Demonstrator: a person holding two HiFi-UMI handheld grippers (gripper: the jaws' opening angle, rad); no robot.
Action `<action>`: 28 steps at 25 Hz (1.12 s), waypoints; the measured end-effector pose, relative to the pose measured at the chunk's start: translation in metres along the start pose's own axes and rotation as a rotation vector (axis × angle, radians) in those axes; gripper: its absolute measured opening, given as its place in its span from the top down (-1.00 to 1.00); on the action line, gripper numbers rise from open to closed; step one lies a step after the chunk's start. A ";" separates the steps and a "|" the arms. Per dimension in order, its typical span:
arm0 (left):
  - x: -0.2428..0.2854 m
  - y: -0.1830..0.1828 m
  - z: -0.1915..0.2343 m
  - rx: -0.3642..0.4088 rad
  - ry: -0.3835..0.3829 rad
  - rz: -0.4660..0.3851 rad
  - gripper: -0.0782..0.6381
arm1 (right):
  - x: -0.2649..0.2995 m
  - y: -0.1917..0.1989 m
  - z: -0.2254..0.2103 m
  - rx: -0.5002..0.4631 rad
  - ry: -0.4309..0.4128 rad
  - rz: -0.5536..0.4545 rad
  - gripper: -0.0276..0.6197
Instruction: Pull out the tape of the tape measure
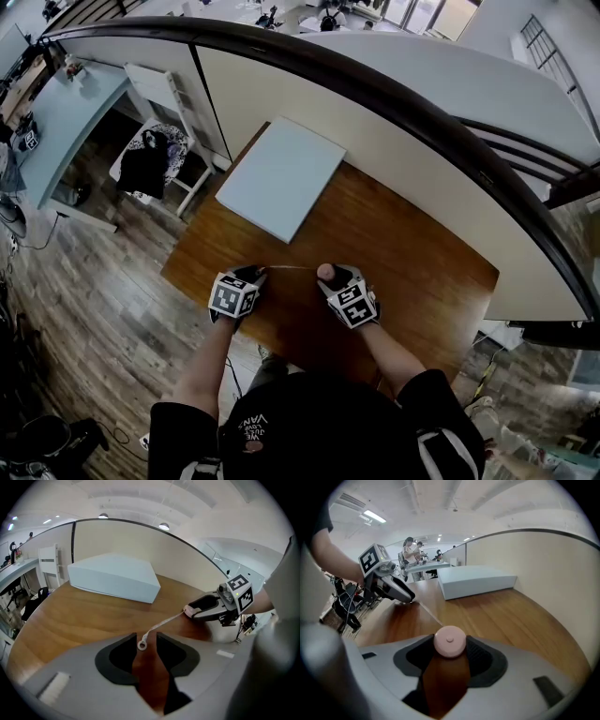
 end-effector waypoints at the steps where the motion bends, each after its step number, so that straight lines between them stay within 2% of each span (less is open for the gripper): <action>1: 0.001 0.001 0.000 0.000 -0.005 0.005 0.43 | 0.000 0.001 0.000 0.005 0.005 0.009 0.26; 6: -0.004 0.003 0.000 -0.010 -0.033 -0.004 0.35 | -0.006 0.002 -0.001 0.036 0.024 -0.009 0.26; 11: -0.018 0.002 0.002 -0.029 -0.069 -0.049 0.32 | -0.020 -0.006 0.003 0.057 0.039 -0.052 0.24; 22: -0.079 -0.003 -0.022 -0.080 -0.133 -0.270 0.32 | -0.075 -0.024 0.031 0.086 0.088 -0.251 0.24; 24: -0.093 -0.005 -0.029 -0.082 -0.143 -0.314 0.32 | -0.088 -0.030 0.037 0.083 0.100 -0.296 0.28; 28: -0.119 -0.007 -0.043 -0.072 -0.183 -0.393 0.32 | -0.113 -0.041 0.050 0.073 0.131 -0.401 0.53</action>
Point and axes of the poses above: the fingertips, and each gripper's own axes: x forward along the fingers, z to its left, y out of its underside, the point moved 8 cm from there along -x, backward along the fingers, and after that the axes turned 10 degrees about -y, right-handed, at the moved point
